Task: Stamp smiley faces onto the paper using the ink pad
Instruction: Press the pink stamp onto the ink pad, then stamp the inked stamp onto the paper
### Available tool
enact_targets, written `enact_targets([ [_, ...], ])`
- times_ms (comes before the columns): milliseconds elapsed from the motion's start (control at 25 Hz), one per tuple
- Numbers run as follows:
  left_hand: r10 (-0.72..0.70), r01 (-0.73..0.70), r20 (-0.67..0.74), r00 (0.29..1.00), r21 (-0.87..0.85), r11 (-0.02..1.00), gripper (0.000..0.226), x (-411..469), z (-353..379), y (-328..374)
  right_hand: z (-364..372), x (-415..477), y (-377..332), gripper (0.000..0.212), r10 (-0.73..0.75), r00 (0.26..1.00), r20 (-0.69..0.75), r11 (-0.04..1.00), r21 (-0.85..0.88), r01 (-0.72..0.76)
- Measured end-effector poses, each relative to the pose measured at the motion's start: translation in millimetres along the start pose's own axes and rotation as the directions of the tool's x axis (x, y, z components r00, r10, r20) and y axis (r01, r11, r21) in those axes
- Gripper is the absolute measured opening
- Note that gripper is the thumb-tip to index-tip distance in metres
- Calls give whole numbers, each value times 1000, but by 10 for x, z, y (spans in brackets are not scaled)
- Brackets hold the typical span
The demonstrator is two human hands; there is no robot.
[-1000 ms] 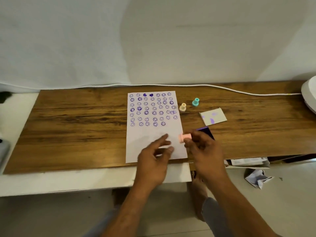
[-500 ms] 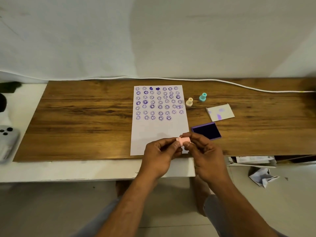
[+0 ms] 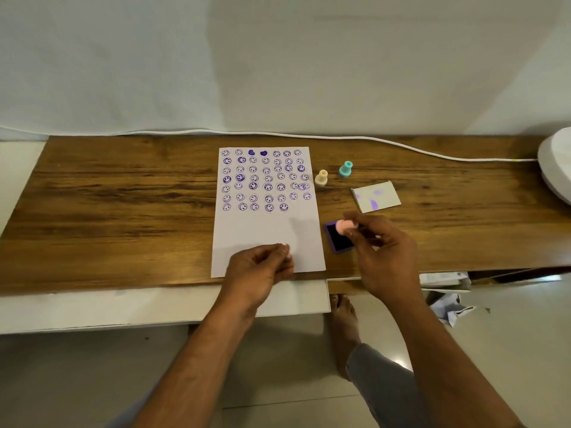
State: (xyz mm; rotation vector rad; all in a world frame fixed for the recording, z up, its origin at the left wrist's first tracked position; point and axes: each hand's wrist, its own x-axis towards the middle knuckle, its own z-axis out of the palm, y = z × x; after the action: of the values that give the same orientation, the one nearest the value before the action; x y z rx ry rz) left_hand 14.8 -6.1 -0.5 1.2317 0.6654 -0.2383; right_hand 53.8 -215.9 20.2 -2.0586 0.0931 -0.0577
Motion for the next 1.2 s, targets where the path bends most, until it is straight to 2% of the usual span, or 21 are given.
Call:
enact_targets([
  [120,68,-59,-67,995,128,990,15,42,-17,-33,58,115,152,28,54,997,-47,972,-227,-63],
  [240,107,-94,-77,991,155,983,12,33,-16,-26,149,115,240,27,-107,994,-29,897,-434,84],
  [320,125,-112,-77,989,155,982,13,32,-25,-26,201,98,276,28,-225,974,-10,837,-513,188],
  [400,133,-120,-82,988,144,982,12,44,-38,-30,246,68,304,29,-267,964,-1,793,-569,219],
  [560,127,-119,-92,988,88,989,10,86,-70,-27,322,14,316,34,-232,973,4,772,-607,187],
  [760,121,-112,-84,989,109,988,10,74,-67,-48,346,34,321,42,-262,964,45,715,-662,225],
  [960,110,-100,-93,990,111,989,11,71,-35,-28,380,51,317,43,-229,973,32,705,-684,189],
  [1040,124,-110,-95,988,147,983,12,66,-38,-26,351,68,337,42,-276,959,62,693,-678,243],
  [1200,200,-172,-80,976,273,946,17,44,-63,-26,195,184,412,37,-317,921,224,612,-694,380],
])
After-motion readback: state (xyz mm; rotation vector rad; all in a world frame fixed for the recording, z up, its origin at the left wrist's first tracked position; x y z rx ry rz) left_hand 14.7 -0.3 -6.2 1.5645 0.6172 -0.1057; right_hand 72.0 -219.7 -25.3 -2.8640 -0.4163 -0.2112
